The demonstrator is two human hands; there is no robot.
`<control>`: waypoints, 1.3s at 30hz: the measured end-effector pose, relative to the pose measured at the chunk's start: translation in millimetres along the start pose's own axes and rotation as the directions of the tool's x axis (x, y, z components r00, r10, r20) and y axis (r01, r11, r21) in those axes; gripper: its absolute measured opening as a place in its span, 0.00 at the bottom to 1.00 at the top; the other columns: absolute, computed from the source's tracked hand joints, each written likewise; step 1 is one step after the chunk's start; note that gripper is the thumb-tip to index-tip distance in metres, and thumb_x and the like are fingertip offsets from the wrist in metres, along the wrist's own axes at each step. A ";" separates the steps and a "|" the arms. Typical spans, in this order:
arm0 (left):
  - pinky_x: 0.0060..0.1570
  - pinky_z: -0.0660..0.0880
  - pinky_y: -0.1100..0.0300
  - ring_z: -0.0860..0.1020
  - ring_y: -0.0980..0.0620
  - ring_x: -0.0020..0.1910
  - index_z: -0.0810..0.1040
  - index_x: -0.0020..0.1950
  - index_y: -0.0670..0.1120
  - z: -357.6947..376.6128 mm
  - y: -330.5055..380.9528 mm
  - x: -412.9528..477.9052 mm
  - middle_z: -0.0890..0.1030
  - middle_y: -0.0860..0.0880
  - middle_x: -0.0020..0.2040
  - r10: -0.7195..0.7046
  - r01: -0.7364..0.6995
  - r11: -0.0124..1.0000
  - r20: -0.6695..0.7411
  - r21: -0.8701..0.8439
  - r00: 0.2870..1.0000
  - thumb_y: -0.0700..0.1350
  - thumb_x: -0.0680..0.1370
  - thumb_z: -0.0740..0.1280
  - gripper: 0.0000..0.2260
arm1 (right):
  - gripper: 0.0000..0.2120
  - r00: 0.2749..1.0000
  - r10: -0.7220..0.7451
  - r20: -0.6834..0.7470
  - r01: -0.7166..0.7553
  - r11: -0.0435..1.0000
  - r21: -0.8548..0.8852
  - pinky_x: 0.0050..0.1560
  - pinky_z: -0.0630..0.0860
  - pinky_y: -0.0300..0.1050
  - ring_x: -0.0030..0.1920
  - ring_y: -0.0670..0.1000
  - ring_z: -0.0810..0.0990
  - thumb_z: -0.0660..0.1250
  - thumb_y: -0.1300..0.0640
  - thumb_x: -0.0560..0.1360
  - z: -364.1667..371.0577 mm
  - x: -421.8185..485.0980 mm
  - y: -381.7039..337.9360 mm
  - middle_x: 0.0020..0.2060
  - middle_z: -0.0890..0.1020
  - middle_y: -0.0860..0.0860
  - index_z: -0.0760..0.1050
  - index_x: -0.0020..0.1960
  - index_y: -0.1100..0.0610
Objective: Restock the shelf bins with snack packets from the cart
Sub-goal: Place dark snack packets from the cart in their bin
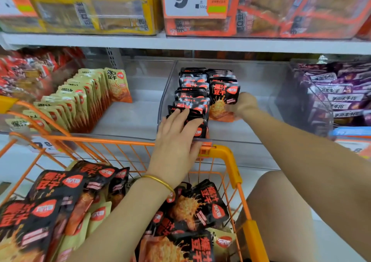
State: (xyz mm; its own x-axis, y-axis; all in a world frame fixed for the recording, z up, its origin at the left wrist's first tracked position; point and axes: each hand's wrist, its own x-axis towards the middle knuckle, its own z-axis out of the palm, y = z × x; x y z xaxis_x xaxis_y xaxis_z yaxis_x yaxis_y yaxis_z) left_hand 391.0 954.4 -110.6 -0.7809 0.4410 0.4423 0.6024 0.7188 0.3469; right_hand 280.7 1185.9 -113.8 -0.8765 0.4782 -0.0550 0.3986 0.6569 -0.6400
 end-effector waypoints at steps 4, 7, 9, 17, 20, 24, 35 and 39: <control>0.69 0.60 0.39 0.61 0.41 0.72 0.72 0.67 0.47 0.5 -1.2 -0.4 0.68 0.42 0.70 0.007 -0.008 1.000 -0.009 -0.007 1.000 0.42 0.73 0.68 0.22 | 0.16 0.999 0.017 -0.029 -0.017 1.000 -0.006 0.52 0.75 0.51 0.54 0.60 0.78 0.73 0.56 0.71 6.2 1.0 -3.3 0.53 0.80 0.61 0.67 0.48 0.60; 0.68 0.61 0.40 0.63 0.41 0.71 0.73 0.66 0.46 -3.8 -0.2 -0.5 0.69 0.43 0.69 0.026 -0.025 0.999 -0.033 0.021 0.999 0.42 0.73 0.67 0.21 | 0.23 0.998 0.053 -0.023 -0.052 0.998 0.047 0.54 0.74 0.51 0.57 0.60 0.77 0.75 0.55 0.70 3.5 -0.5 -3.9 0.57 0.78 0.61 0.66 0.56 0.63; 0.66 0.65 0.44 0.68 0.42 0.66 0.76 0.61 0.45 -12.1 4.3 -0.6 0.74 0.44 0.64 0.044 -0.041 0.998 -0.100 0.039 0.994 0.42 0.73 0.66 0.16 | 0.26 0.998 0.063 -0.005 -0.063 0.994 0.090 0.56 0.75 0.52 0.58 0.61 0.77 0.76 0.55 0.69 -2.9 -6.3 -6.1 0.57 0.76 0.61 0.64 0.57 0.63; 0.48 0.75 0.56 0.77 0.54 0.50 0.76 0.51 0.52 -25.7 25.3 -28.2 0.79 0.55 0.49 -0.111 0.080 0.993 0.494 0.083 0.862 0.56 0.76 0.64 0.10 | 0.15 0.948 -0.299 -0.109 0.318 0.908 0.272 0.43 0.78 0.61 0.41 0.62 0.80 0.68 0.65 0.72 -41.3 -112.1 -21.7 0.39 0.75 0.57 0.63 0.40 0.53; 0.60 0.71 0.52 0.72 0.47 0.63 0.68 0.68 0.49 -3.5 24.8 -37.8 0.73 0.49 0.64 -0.155 0.038 0.985 0.765 0.169 0.625 0.57 0.76 0.64 0.23 | 0.16 0.908 -0.419 -0.023 0.401 0.852 0.337 0.42 0.78 0.59 0.43 0.62 0.80 0.67 0.65 0.73 -37.2 -158.8 -19.8 0.37 0.75 0.55 0.63 0.40 0.50; 0.61 0.68 0.49 0.70 0.45 0.63 0.67 0.68 0.48 14.7 25.4 -44.5 0.73 0.47 0.62 -0.135 -0.078 0.967 0.748 0.242 0.650 0.57 0.73 0.68 0.27 | 0.12 0.879 -0.475 0.039 0.444 0.846 0.295 0.42 0.78 0.58 0.42 0.59 0.79 0.68 0.62 0.74 -24.4 -177.6 -11.3 0.35 0.74 0.50 0.65 0.42 0.51; 0.44 0.72 0.62 0.76 0.57 0.39 0.74 0.41 0.46 -23.9 0.8 -30.0 0.78 0.52 0.40 0.006 0.404 0.809 0.694 -0.426 0.720 0.39 0.72 0.72 0.07 | 0.07 0.898 -0.416 0.145 0.298 0.816 0.496 0.25 0.74 0.42 0.28 0.48 0.78 0.64 0.58 0.78 -25.9 -179.7 -5.6 0.36 0.76 0.54 0.68 0.42 0.54; 0.45 0.76 0.62 0.79 0.58 0.41 0.77 0.50 0.41 -42.1 -4.1 -16.4 0.82 0.47 0.44 -0.106 0.444 0.618 0.491 -0.649 0.865 0.35 0.73 0.70 0.08 | 0.24 0.907 -0.338 0.250 0.102 0.753 0.650 0.24 0.70 0.40 0.27 0.49 0.76 0.53 0.39 0.76 -31.0 -184.0 -7.1 0.32 0.78 0.55 0.75 0.44 0.59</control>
State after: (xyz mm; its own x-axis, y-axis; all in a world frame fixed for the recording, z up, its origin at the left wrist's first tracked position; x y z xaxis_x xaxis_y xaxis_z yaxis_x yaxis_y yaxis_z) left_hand 408.3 921.5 -84.5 -0.8204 0.5686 -0.0603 0.1322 0.2911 0.9475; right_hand 447.5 1111.3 -75.4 -0.9975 0.0656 -0.0251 0.0356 0.1645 -0.9857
